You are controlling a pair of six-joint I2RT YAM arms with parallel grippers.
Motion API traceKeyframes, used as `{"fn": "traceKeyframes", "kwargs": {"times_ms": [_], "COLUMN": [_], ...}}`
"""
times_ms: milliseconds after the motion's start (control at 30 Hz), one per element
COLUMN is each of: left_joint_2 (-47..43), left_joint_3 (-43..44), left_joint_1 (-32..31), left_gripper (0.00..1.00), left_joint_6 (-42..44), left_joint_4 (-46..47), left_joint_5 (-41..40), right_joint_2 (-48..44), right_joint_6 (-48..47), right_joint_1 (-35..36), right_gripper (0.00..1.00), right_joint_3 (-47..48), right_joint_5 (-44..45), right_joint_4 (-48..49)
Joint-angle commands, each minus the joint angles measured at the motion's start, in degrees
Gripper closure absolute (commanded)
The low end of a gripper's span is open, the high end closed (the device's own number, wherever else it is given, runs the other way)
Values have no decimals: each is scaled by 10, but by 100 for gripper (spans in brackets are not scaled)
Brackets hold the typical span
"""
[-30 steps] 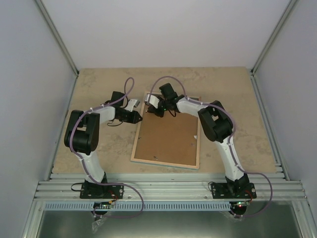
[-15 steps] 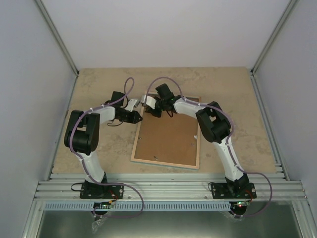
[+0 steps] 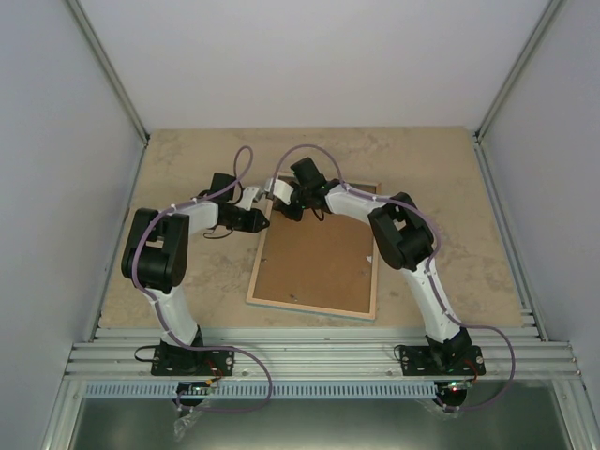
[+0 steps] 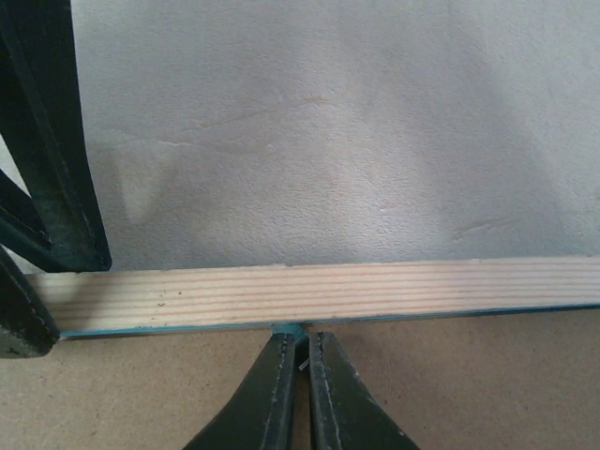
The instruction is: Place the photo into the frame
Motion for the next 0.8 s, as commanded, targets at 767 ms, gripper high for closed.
{"fn": "traceKeyframes", "kwargs": {"times_ms": [767], "left_joint_2": [20], "left_joint_3": [-11], "left_joint_1": [-27], "left_gripper": [79], "left_joint_6": [38], "left_joint_4": [-53], "left_joint_5": [27], "right_joint_2": [42], "right_joint_6": [-47], "right_joint_1": [-22], "right_gripper": [81], "right_joint_3": [27], "right_joint_5": [-40], "right_joint_4": [-86]}}
